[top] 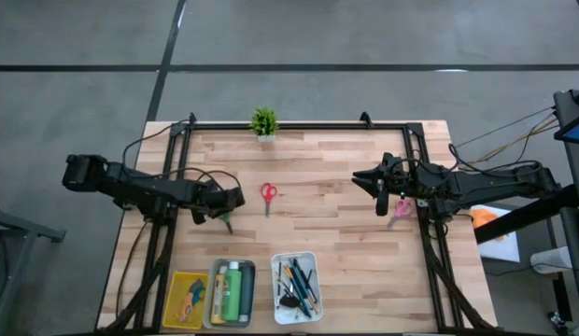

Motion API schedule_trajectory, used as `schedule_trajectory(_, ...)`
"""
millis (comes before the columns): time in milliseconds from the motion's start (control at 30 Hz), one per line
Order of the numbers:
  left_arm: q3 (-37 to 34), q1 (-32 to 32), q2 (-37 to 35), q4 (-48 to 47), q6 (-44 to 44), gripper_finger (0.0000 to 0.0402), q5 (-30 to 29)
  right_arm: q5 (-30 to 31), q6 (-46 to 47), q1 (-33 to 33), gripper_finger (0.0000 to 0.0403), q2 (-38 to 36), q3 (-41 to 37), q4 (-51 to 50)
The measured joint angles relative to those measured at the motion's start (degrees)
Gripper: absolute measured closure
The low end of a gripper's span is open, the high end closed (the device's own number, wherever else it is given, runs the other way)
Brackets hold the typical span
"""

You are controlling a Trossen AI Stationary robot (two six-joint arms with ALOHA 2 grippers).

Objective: Pick & Place Paint Supplies
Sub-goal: Put the green scissors into the yellow bin

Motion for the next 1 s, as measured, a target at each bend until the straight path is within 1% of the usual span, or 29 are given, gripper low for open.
schedule_trajectory(233,-0.7,0.0,-0.1,0.9,-0.2,0.0324,0.0,0.0,0.0,0.0,0.0309,0.0,0.0,0.0)
schedule_trajectory(300,-0.7,0.0,-0.1,0.8,-0.2,0.0329,0.0,0.0,0.0,0.0,0.0309,0.0,0.0,0.0)
schedule_trajectory(367,-0.8,0.0,-0.1,0.8,-0.2,0.0346,0.0,0.0,0.0,0.0,0.0309,0.0,0.0,0.0)
schedule_trajectory(467,-0.8,0.0,-0.1,0.5,-0.5,0.0386,0.0,0.0,0.0,0.0,0.0309,0.0,0.0,0.0)
schedule_trajectory(500,-0.8,0.0,-0.1,0.5,-0.5,0.0392,0.0,0.0,0.0,0.0,0.0309,0.0,0.0,0.0)
schedule_trajectory(867,-0.8,0.0,-0.6,1.1,-1.8,0.0400,0.2,0.0,0.0,0.0,0.0309,0.0,0.0,0.0)
schedule_trajectory(1000,-0.9,0.0,-2.5,1.3,-2.0,0.0401,2.8,0.0,0.0,0.0,0.0309,0.0,0.0,0.0)
